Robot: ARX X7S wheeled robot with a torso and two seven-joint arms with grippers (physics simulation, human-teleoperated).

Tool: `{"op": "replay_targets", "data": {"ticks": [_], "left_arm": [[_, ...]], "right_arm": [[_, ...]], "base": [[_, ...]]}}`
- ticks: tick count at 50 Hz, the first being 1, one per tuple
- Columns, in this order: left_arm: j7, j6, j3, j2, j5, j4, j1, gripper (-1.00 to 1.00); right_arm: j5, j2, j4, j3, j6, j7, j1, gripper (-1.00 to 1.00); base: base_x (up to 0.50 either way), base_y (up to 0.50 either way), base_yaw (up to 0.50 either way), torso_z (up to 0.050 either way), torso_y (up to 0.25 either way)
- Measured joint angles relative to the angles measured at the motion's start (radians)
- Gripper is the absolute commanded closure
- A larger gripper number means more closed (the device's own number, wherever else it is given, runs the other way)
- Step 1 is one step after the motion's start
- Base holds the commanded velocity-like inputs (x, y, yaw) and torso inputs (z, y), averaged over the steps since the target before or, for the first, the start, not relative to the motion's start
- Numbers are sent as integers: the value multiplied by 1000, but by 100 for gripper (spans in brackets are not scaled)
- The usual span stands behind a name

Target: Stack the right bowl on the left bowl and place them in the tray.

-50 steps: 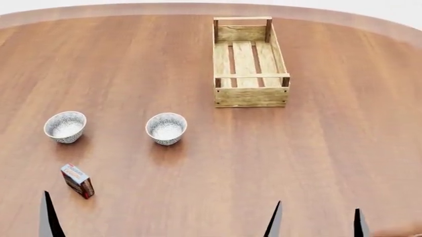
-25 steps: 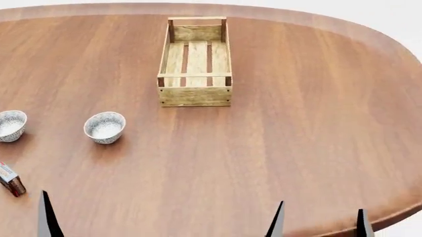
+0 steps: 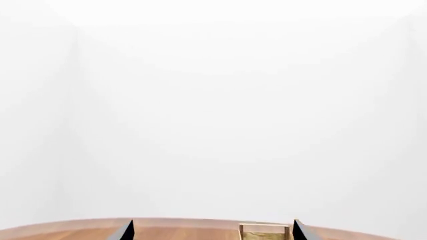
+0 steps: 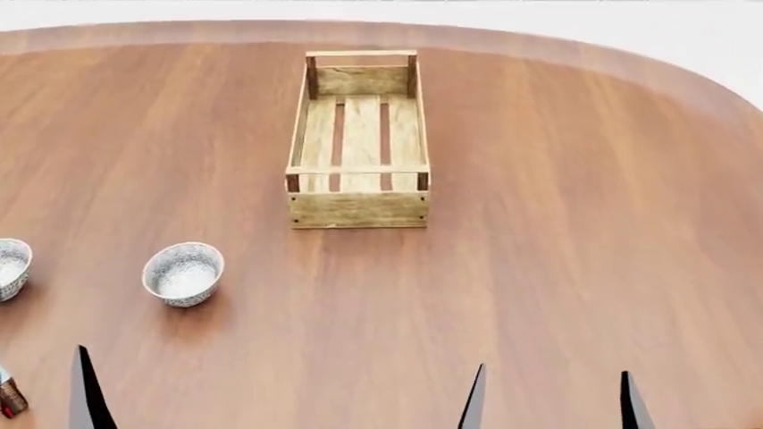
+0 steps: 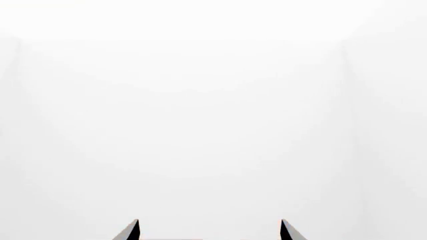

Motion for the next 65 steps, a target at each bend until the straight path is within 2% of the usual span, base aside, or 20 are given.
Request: {"op": "replay_targets", "data": {"ticks": [22, 43, 65], "left_arm": [[-16, -5, 10, -14, -3, 18, 3, -100], [-28, -3, 20, -25, -5, 13, 0, -100], [-41, -4, 29, -35, -10, 12, -5, -100]], "right_arm": [[-51, 12, -25, -11, -3, 24, -5, -100], [-8, 20, -29, -10, 14, 41, 1, -100], [-72, 37, -30, -31, 3, 52, 0, -100]], "base": [[500, 174, 0, 0, 0], [500, -71, 0, 0, 0], [500, -101, 0, 0, 1]]}}
